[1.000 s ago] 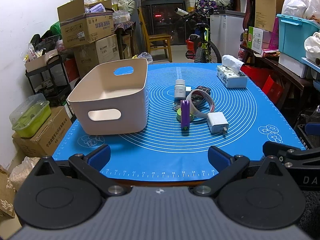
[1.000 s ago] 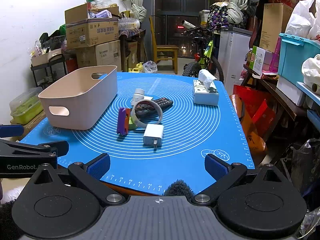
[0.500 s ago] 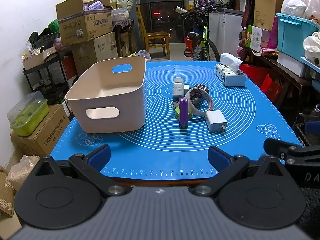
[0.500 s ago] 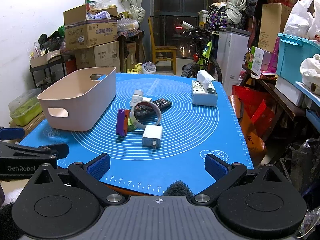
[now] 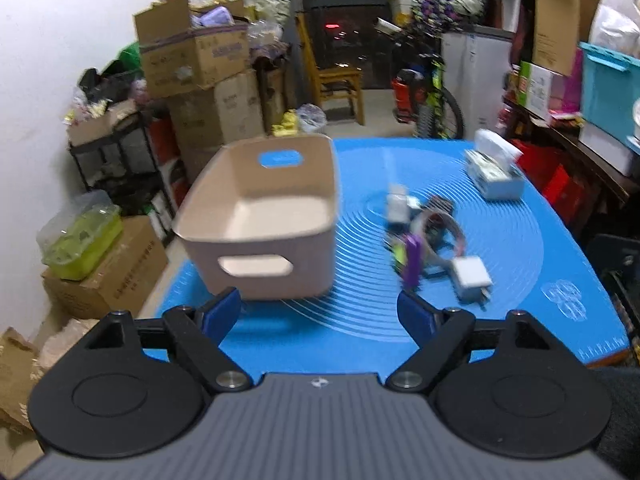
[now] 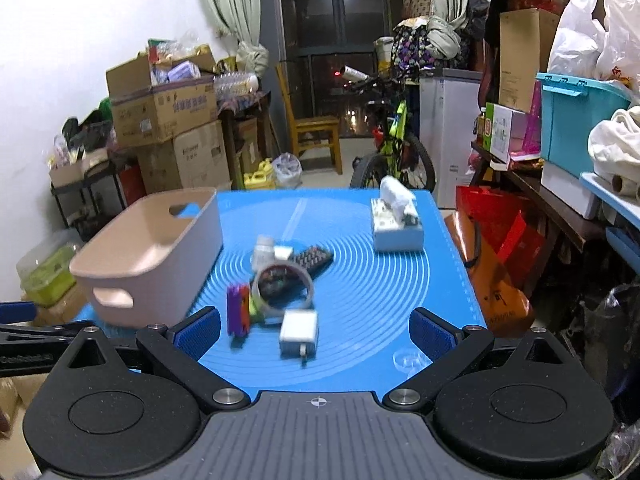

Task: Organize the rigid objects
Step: 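Move the left tool to the beige basket while the right tool grasps the white charger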

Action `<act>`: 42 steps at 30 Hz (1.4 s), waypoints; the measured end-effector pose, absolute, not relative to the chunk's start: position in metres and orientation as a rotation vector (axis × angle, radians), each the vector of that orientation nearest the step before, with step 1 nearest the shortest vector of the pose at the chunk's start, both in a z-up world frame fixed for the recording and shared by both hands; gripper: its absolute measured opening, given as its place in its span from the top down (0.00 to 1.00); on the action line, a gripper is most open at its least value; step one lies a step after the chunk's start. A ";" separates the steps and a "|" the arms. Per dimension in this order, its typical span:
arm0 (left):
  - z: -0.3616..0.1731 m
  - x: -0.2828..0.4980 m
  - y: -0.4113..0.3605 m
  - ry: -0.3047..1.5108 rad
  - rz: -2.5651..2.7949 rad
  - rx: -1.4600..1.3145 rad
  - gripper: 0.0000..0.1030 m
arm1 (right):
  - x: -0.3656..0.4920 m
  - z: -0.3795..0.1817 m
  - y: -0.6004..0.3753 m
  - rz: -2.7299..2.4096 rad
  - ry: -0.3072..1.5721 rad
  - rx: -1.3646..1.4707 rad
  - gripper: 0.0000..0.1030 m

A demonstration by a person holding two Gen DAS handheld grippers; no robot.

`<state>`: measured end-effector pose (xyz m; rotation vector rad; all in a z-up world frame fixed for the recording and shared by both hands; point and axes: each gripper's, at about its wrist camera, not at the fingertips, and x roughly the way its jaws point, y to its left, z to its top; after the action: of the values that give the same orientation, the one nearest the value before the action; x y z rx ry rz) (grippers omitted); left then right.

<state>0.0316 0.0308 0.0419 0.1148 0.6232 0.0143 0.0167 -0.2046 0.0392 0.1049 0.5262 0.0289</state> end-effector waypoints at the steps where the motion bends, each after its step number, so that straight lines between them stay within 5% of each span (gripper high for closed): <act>1: 0.048 0.035 0.037 0.621 0.028 0.115 0.17 | 0.021 0.044 -0.206 0.030 0.520 0.113 0.03; 16: 0.089 0.136 0.116 0.684 0.113 0.138 0.17 | 0.118 0.062 -0.191 0.042 0.585 0.152 0.03; 32: 0.011 0.252 0.190 0.938 0.151 0.029 0.17 | 0.194 -0.052 -0.186 -0.014 0.878 0.102 0.07; 42: -0.013 0.281 0.207 1.020 0.145 -0.002 0.35 | 0.222 -0.093 -0.168 0.043 0.988 0.025 0.13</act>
<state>0.2809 0.2068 -0.0132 -0.0023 1.0197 0.1455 0.2221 -0.1685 -0.0930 0.0251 0.9884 0.0433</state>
